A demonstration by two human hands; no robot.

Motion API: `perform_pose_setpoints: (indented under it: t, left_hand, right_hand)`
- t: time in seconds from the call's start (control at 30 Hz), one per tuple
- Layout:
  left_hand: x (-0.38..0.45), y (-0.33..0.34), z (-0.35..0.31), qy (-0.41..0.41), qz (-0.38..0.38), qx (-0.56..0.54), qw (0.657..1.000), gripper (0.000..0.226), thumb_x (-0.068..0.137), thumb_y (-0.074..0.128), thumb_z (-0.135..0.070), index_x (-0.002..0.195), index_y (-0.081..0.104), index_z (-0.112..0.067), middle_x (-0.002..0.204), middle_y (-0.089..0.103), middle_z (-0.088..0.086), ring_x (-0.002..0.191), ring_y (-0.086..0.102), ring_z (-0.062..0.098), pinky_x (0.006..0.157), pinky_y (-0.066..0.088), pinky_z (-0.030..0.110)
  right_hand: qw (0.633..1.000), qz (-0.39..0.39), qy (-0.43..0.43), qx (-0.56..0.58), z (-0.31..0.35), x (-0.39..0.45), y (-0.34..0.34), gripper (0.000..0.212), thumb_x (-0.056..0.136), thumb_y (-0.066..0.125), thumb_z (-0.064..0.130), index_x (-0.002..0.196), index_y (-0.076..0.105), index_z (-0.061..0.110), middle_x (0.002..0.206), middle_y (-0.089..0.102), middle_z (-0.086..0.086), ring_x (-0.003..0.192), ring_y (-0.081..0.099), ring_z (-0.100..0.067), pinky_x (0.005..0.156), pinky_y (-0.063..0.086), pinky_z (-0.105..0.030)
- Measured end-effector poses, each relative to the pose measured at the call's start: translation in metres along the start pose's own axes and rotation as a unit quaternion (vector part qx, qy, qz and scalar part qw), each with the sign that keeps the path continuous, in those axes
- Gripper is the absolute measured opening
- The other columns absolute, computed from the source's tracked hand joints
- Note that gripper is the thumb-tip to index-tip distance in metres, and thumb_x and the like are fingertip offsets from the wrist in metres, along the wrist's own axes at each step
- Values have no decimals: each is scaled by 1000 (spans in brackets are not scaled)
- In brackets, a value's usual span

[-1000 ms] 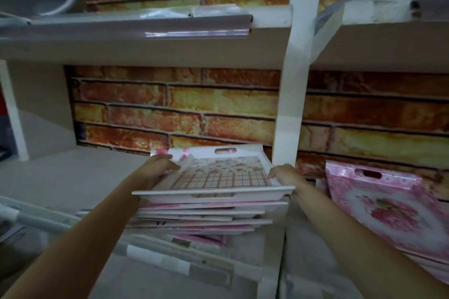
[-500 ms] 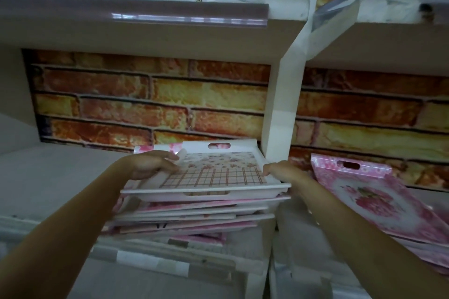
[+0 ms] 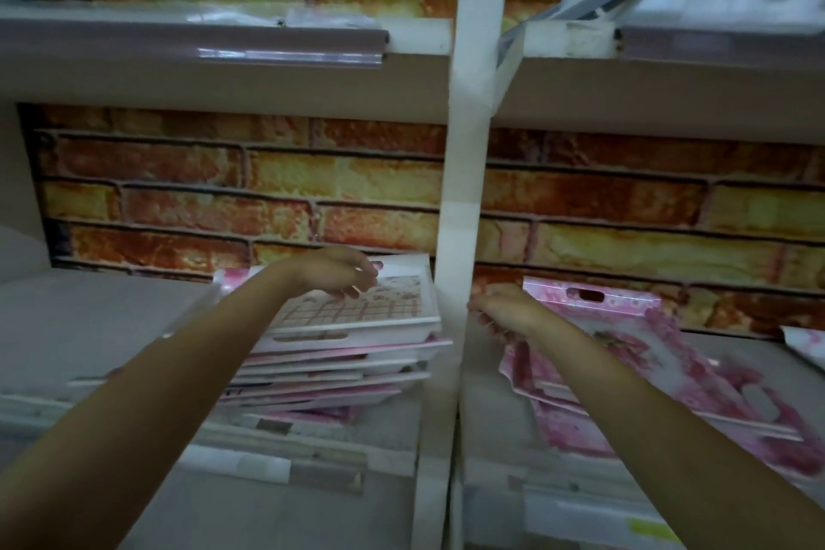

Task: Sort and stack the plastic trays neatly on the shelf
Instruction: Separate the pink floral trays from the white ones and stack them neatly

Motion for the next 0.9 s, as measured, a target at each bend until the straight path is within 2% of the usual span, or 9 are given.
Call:
perform_pose_setpoints:
  t: [0.07, 0.2, 0.3, 0.37, 0.4, 0.5, 0.67, 0.77, 0.9]
  left_hand:
    - [1, 21, -25, 16, -15, 2, 1000, 16, 93, 55, -23, 105, 64, -17, 124, 61, 1, 100, 63, 19, 79, 49, 25]
    - [-2, 63, -81, 48, -35, 2, 998, 18, 93, 53, -20, 105, 64, -11, 113, 63, 7, 101, 62, 22, 77, 47, 24]
    - [-4, 104, -128, 89, -48, -12, 995, 14, 92, 52, -12, 98, 65, -9, 95, 63, 8, 85, 62, 10, 65, 43, 17]
    - [-1, 139, -156, 112, -40, -25, 993, 14, 92, 49, -2, 93, 60, -9, 76, 56, 5, 57, 57, -9, 55, 40, 7]
    - [0, 158, -169, 118, -33, -37, 992, 13, 92, 48, 0, 92, 60, -8, 74, 54, 6, 49, 53, -10, 54, 39, 4]
    - [9, 216, -209, 131, -24, -51, 990, 10, 91, 54, -7, 90, 62, -11, 83, 59, 8, 68, 55, 8, 69, 44, 18]
    - [14, 310, -274, 125, 21, -136, 982, 17, 91, 52, -6, 80, 56, -19, 86, 59, 10, 75, 56, 23, 62, 48, 21]
    - [16, 364, -307, 129, 70, -175, 974, 24, 92, 51, -3, 74, 53, -18, 76, 54, 4, 69, 53, 19, 48, 43, 15]
    - [23, 438, -345, 110, 141, -212, 961, 6, 89, 58, -10, 85, 56, -15, 83, 58, 3, 70, 57, 15, 66, 47, 26]
  right_hand:
    - [1000, 2, -15, 19, -10, -11, -19, 19, 91, 52, 18, 73, 51, 14, 64, 51, -5, 49, 43, -15, 46, 29, -20]
    - [998, -12, -28, 51, -38, -35, -69, 24, 91, 51, 15, 68, 47, 17, 66, 53, -4, 53, 51, -15, 51, 36, -21]
    - [996, -28, -26, 81, -66, -55, -110, 20, 92, 51, 13, 73, 46, 18, 67, 53, -3, 48, 54, -11, 44, 39, -17]
    - [996, -43, -25, 74, -85, -69, -138, 21, 93, 51, 13, 73, 47, 18, 66, 54, -1, 42, 55, -9, 45, 40, -17]
    - [996, -51, -23, 65, -95, -76, -153, 25, 93, 51, 13, 69, 47, 17, 65, 54, 0, 45, 55, -12, 47, 41, -17]
    - [996, -74, -8, 43, -125, -103, -199, 29, 93, 52, 13, 64, 46, 16, 65, 52, -3, 55, 53, -15, 42, 39, -14]
    - [990, -130, 29, 42, -181, -143, -273, 18, 92, 53, 13, 74, 49, 15, 69, 54, -2, 57, 53, -13, 54, 43, -21]
    - [987, -137, 60, 54, -215, -159, -302, 18, 91, 56, 15, 74, 49, 14, 73, 54, -2, 62, 56, -13, 60, 45, -23]
    - [977, -178, 96, 74, -262, -175, -341, 18, 90, 58, 16, 74, 50, 15, 76, 56, -2, 64, 57, -13, 63, 48, -23]
Point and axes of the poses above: each hand's wrist, its own x-axis towards the middle knuckle, its own y-axis out of the palm, z = x × y, the point moved 7 cm from there along x, towards the middle knuckle
